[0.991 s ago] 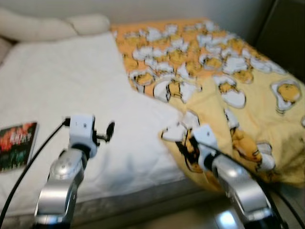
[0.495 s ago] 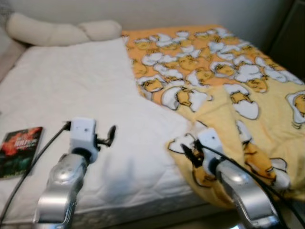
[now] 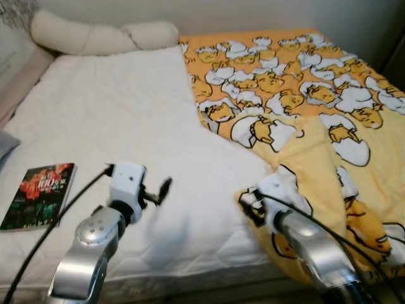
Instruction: Clean up the room
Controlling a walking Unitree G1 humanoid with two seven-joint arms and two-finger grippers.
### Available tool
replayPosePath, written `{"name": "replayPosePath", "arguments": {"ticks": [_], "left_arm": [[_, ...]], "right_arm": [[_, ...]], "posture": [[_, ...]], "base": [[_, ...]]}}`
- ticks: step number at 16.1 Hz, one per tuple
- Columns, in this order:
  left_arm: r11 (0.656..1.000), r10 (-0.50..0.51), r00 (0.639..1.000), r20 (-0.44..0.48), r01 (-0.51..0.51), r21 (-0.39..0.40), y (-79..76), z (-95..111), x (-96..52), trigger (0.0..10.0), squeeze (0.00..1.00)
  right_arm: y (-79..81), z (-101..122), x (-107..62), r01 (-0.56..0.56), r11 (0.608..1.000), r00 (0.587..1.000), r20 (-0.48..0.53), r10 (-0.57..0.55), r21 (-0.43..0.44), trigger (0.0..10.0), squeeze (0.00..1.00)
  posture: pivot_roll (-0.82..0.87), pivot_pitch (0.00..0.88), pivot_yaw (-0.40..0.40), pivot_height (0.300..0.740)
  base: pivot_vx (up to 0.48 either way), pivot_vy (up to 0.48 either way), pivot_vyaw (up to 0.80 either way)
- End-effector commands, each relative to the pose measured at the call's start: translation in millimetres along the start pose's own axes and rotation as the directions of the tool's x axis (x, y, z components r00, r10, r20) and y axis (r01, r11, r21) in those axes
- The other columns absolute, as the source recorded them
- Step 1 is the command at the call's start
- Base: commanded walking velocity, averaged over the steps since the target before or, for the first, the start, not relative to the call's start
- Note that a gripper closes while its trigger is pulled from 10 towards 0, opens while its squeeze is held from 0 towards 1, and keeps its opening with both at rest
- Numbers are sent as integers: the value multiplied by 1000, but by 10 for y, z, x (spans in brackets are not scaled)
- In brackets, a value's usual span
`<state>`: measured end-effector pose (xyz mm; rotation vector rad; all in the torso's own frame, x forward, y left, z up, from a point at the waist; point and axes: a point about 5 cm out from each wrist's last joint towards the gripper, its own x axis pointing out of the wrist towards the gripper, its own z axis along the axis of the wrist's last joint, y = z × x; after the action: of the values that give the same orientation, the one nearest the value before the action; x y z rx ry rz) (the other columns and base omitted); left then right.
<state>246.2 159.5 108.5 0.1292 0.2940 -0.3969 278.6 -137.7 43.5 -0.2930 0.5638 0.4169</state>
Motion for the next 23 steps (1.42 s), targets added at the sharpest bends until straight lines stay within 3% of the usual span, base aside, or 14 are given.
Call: {"name": "replayPosePath", "arguments": {"ticks": [1,3,6,7,10,11,12,13,23], "left_arm": [[997,-81,997,-11,81,6,-76,20,-7,10000,973],[978,-207,978,-37,207,24,-150,35,-9,10000,945],[933,-348,934,-87,354,68,-171,96,30,10000,949],[927,-360,928,-96,367,75,-163,104,29,10000,949],[912,-392,913,-109,402,84,-149,153,20,10000,941],[903,-411,904,-116,421,83,-166,158,7,10000,945],[903,-411,904,-116,421,83,-166,158,7,10000,945],[894,-430,894,-124,441,82,-184,154,-16,10000,949],[867,-478,864,-160,493,71,-231,122,1,10000,949]], "right_arm": [[-8,11,89,2,999,1000,-14,-3,-40,10000,1000],[-34,35,258,1,996,998,-58,-6,-87,10000,1000],[-118,-13,383,17,991,989,-141,-36,-132,10000,1000],[-132,-21,396,19,991,988,-151,-39,-133,10000,0],[-164,-117,416,8,989,976,-216,-39,-144,10000,0],[-126,-189,422,-31,994,969,-247,5,-101,6627,0],[-126,-189,422,-31,994,969,-247,5,-101,6627,0],[-164,-269,413,-17,987,961,-277,-28,-159,0,0],[-235,-228,417,9,982,968,-243,-56,-190,0,0]], "posture": [[37,0,65,740],[64,0,59,740],[94,0,67,740],[94,0,67,740],[101,0,77,740],[108,0,76,740],[108,0,76,740],[116,0,68,740],[101,0,75,740]], "base": [[0,0,0],[0,0,0],[0,0,0],[0,0,0],[0,0,0],[0,0,0],[0,0,0],[0,0,0],[0,0,0]]}}
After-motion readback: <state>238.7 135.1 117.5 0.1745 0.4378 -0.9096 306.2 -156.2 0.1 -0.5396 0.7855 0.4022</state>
